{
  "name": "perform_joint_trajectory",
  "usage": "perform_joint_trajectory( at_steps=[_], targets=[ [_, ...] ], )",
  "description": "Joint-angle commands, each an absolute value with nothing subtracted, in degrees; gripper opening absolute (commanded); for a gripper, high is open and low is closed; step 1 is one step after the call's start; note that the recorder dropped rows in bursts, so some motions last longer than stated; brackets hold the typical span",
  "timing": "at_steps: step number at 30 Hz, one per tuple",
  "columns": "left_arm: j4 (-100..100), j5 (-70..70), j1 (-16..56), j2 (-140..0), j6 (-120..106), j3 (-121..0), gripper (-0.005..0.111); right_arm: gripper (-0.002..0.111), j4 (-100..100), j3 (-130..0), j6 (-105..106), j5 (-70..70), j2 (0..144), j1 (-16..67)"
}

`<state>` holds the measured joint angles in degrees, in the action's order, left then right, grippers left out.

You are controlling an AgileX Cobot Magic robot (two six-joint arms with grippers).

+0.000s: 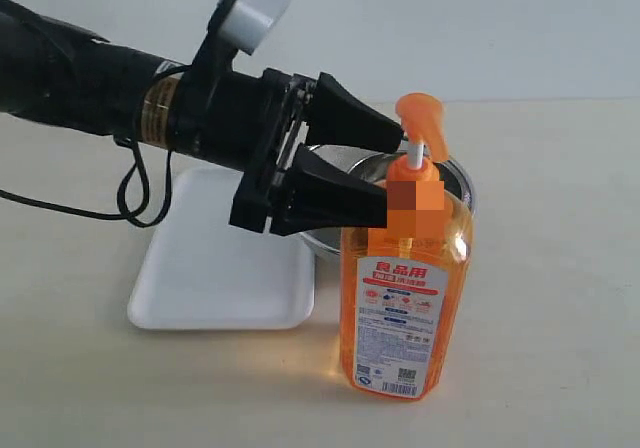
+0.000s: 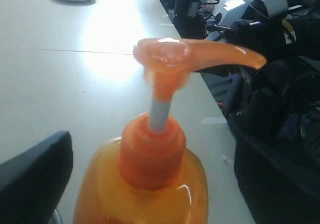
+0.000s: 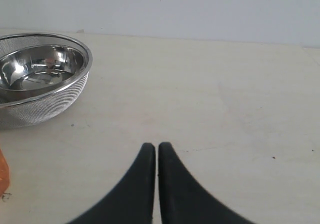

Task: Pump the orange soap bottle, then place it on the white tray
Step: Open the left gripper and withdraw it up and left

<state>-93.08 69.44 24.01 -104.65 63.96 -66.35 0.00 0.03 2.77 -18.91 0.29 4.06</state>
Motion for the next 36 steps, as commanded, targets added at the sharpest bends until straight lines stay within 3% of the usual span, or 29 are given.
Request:
perform_joint_trajectory(
  at_steps=[1,22,29,36],
  targets=[
    [-96.0,70.0,22.4,-102.9,67.0,-66.6,0.081,0.000,-0.6,0.0,3.1,-17.7,0.0,3.7],
    [-98.2,70.0,9.2,-98.1,68.8,-66.6,0.081,0.000,-0.6,0.0,3.1,7.8,0.0,3.7],
    [-98.7,70.0,4.1,-97.7,70.1,-66.6,0.079,0.000,-0.3,-2.0,2.9,6.9,0.4,3.7],
    [-98.9,70.0,-0.1,-95.8,71.1,-66.6,0.074,0.000,-0.3,-7.1,2.9,4.8,9.4,3.7]
  ],
)
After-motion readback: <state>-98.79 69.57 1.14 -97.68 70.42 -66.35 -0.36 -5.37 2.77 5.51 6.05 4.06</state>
